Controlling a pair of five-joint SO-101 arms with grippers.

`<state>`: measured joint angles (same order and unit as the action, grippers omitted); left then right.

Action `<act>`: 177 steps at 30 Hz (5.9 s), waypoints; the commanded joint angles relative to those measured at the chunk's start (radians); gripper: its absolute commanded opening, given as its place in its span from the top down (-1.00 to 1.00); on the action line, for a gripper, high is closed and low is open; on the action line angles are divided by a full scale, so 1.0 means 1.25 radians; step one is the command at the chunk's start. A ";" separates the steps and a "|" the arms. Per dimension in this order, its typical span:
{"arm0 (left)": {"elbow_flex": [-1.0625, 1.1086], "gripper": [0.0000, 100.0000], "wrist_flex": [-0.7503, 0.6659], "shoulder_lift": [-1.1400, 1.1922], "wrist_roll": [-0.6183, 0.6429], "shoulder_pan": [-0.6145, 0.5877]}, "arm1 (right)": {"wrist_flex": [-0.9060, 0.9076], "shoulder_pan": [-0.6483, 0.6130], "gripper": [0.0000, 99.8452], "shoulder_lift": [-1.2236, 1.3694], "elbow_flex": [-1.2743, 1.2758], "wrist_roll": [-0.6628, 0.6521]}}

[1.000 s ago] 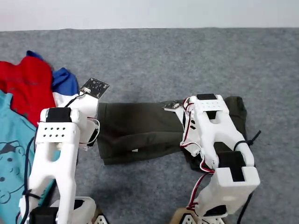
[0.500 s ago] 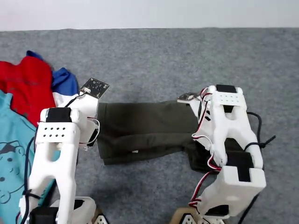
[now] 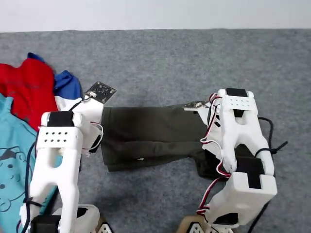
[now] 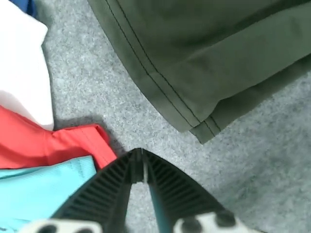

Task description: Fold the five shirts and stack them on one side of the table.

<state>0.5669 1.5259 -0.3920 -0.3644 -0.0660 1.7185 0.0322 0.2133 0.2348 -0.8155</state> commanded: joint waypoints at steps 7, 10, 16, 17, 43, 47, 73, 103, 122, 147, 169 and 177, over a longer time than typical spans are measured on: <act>-0.112 0.99 0.056 -0.001 -0.025 -0.001 | 0.025 0.007 0.98 -0.003 0.014 -0.021; -0.109 0.99 0.058 -0.001 -0.025 0.009 | 0.023 0.008 0.98 -0.003 0.015 -0.021; -0.087 0.99 0.065 -0.001 -0.036 0.060 | -0.009 0.003 0.98 -0.003 0.083 -0.021; -0.084 0.99 0.064 -0.001 -0.036 0.069 | -0.019 0.004 0.98 -0.004 0.097 -0.021; -0.006 0.99 -0.092 0.000 -0.032 0.136 | 0.057 -0.018 0.60 -0.322 -0.011 -0.009; 0.006 0.99 -0.168 0.042 -0.029 0.151 | 0.056 0.018 0.60 -0.370 -0.009 0.069; -0.364 1.00 -0.018 0.680 0.044 0.190 | 0.050 0.300 0.60 -0.586 0.155 0.107; -0.185 1.00 0.011 0.552 -0.006 0.205 | 0.052 0.296 0.60 -0.596 0.153 0.114; -0.137 1.00 0.139 0.400 -0.074 0.264 | 0.026 0.295 0.60 -0.589 0.153 0.114; -0.371 1.00 -0.188 0.567 0.173 0.210 | -0.498 0.060 0.98 -0.116 0.038 0.277; -1.091 1.00 0.092 1.030 0.167 0.183 | -0.402 0.132 0.98 0.409 -0.603 0.274; -1.289 1.00 0.184 1.069 0.169 0.187 | -0.274 0.120 0.97 0.416 -0.696 0.271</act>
<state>-0.9812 1.7192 0.9874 -0.1557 0.1765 1.3226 0.1765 0.7503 -0.5570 -0.4795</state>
